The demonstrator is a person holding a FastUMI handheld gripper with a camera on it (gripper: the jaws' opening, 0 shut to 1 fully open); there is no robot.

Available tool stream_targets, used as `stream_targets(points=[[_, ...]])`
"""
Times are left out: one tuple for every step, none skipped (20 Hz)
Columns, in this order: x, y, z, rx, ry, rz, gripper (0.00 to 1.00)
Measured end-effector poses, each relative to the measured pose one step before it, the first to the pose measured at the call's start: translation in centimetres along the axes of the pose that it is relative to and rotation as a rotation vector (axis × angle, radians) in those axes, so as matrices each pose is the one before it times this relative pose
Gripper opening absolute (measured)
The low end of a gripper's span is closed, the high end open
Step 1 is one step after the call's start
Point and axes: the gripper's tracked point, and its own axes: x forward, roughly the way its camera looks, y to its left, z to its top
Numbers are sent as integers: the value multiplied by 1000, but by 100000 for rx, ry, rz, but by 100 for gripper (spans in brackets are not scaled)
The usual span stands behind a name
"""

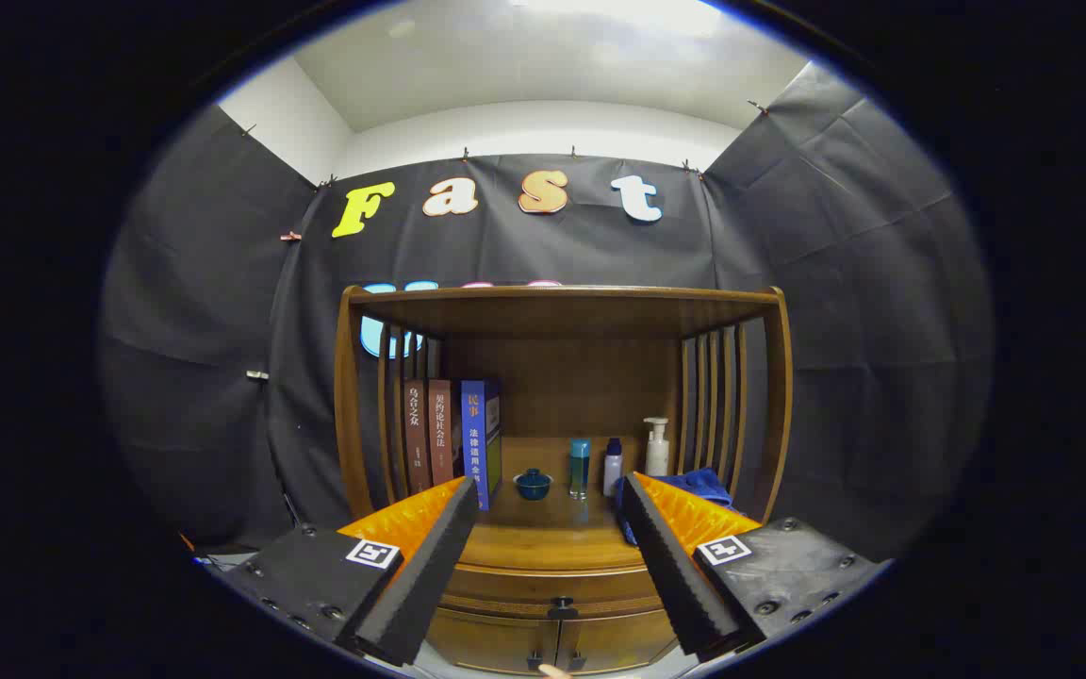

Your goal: Pull open the drawer, take out the items inside it, and place them on the countertop above the cabinet.

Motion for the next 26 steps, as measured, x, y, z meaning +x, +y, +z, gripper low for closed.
stream_targets(points=[[20,53,-49,-111,65,-59,99],[38,45,30,158,99,-112,99],[30,27,79,311,-61,67,99],[64,2,-14,324,24,-145,99],[11,-48,-36,248,-93,-271,99],[69,0,16,167,-166,-196,99],[-10,-35,56,115,-131,43,99],[-56,21,-52,19,57,72,99],[21,26,-136,75,152,33,99],[25,11,-48,104,219,117,99],[15,8,-85,85,231,12,99],[71,-23,-90,1,312,-87,99],[56,-58,-113,2,353,-94,99],[-6,51,-122,-12,399,134,99],[46,2,-121,-21,384,8,99],[-23,-55,-72,50,323,17,99],[41,-30,-85,190,32,103,99],[40,19,-9,215,-43,16,99],[28,-18,-108,196,20,123,99],[4,57,-147,215,128,256,99],[81,65,-202,246,364,271,99],[108,65,-306,243,549,411,99],[228,-135,-487,204,930,-88,99],[151,-116,-441,373,858,-99,99],[246,-126,-715,508,1359,-212,99],[263,-91,-847,567,1532,216,99]])
